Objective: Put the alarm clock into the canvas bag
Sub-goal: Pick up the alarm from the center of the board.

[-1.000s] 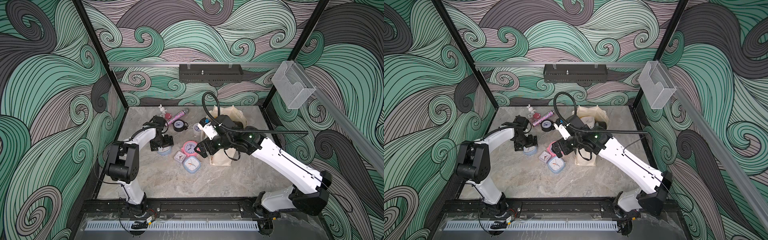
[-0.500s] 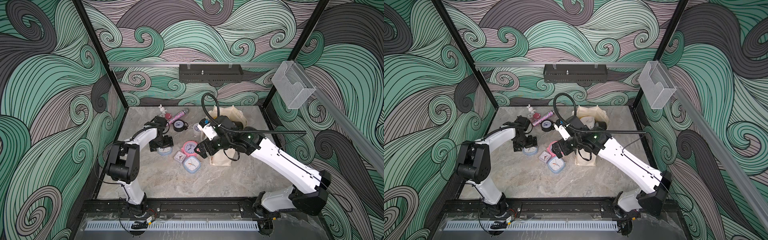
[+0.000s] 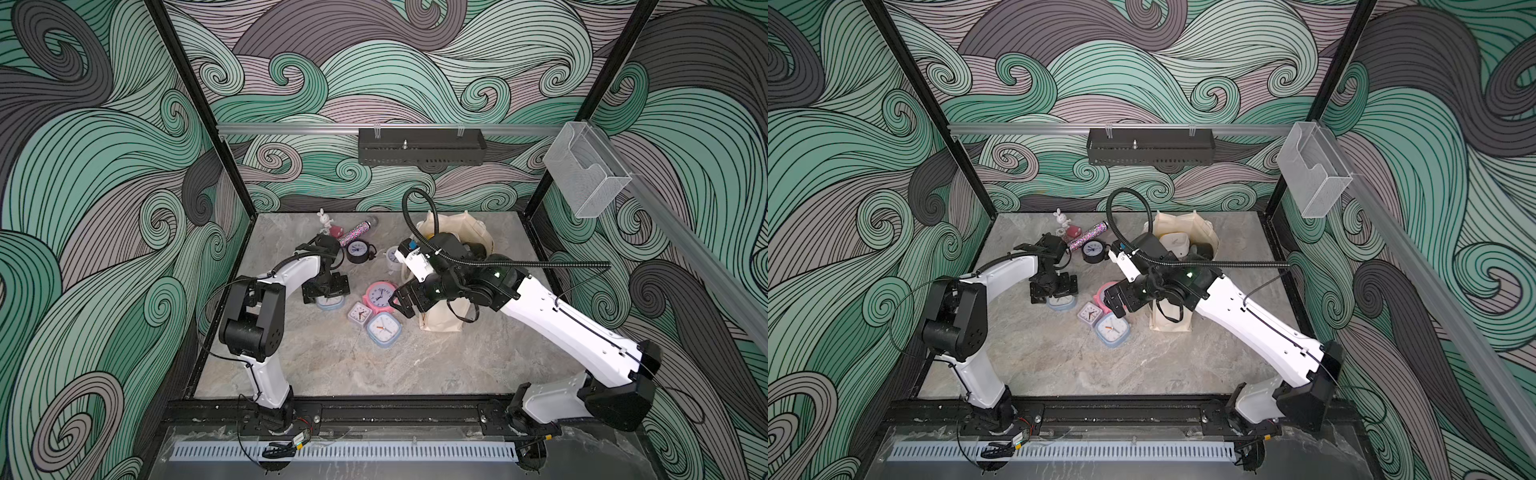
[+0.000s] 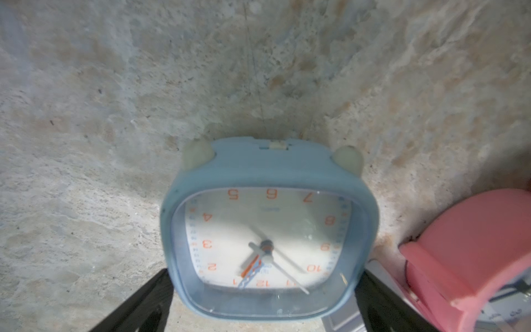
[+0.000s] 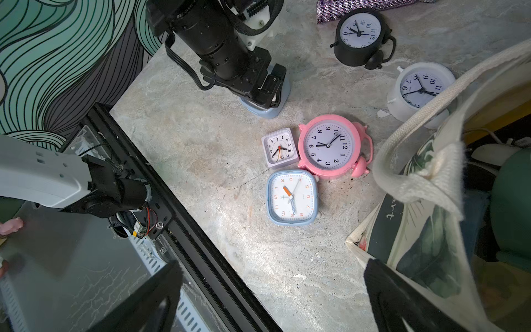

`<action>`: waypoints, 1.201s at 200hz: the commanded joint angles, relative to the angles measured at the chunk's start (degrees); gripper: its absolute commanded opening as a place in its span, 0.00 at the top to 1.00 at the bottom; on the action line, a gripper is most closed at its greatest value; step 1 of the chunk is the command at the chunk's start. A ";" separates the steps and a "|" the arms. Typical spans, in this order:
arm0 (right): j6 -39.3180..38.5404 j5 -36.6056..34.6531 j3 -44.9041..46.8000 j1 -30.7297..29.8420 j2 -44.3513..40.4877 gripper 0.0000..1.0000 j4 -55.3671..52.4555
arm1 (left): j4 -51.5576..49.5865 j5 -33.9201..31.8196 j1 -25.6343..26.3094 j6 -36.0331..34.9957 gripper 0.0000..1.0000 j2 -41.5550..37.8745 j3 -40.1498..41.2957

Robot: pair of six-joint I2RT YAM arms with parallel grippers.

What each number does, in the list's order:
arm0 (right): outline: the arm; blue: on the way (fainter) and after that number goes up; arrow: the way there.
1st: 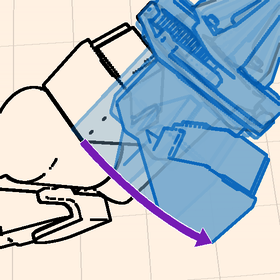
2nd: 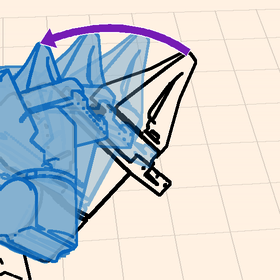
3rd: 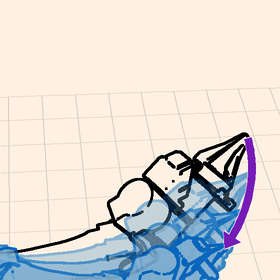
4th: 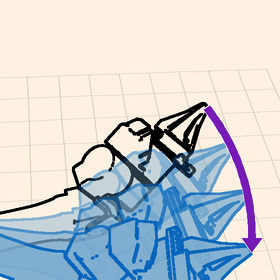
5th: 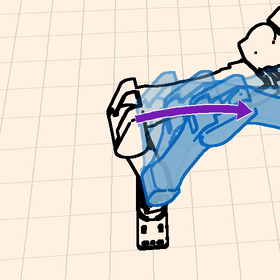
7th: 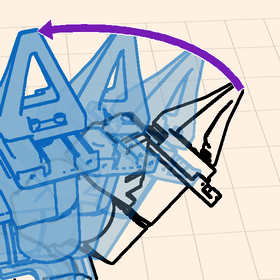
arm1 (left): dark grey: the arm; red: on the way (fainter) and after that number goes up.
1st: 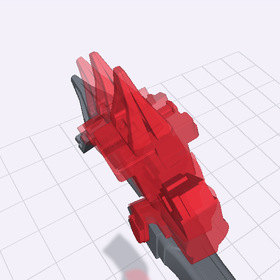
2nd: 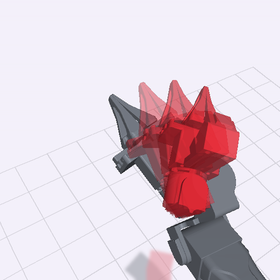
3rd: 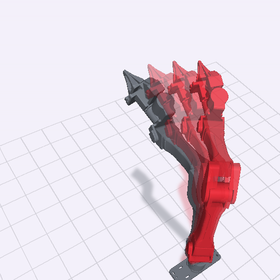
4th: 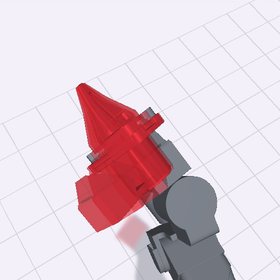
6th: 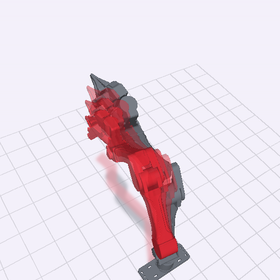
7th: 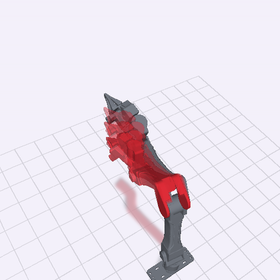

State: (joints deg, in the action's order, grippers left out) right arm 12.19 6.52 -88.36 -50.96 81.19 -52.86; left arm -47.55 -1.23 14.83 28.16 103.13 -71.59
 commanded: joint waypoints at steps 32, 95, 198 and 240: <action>-0.84 0.04 0.50 -0.29 -0.77 0.00 0.48 | -0.51 -2.37 0.38 0.63 0.01 2.61 -2.48; -0.96 0.68 0.22 -0.30 0.24 0.00 0.73 | 1.25 -2.96 0.46 2.77 0.02 5.22 -1.90; -0.51 -0.89 -0.76 0.46 -0.53 0.00 0.84 | 2.61 -3.55 0.68 4.33 0.29 -2.18 0.36; 1.65 1.13 -1.79 5.13 -2.63 0.00 0.76 | 4.34 2.97 1.87 -1.94 0.31 -17.57 -0.12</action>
State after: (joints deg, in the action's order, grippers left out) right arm 12.45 6.61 -88.38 -48.86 80.95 -52.56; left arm -45.06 -2.76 15.70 30.50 95.35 -69.84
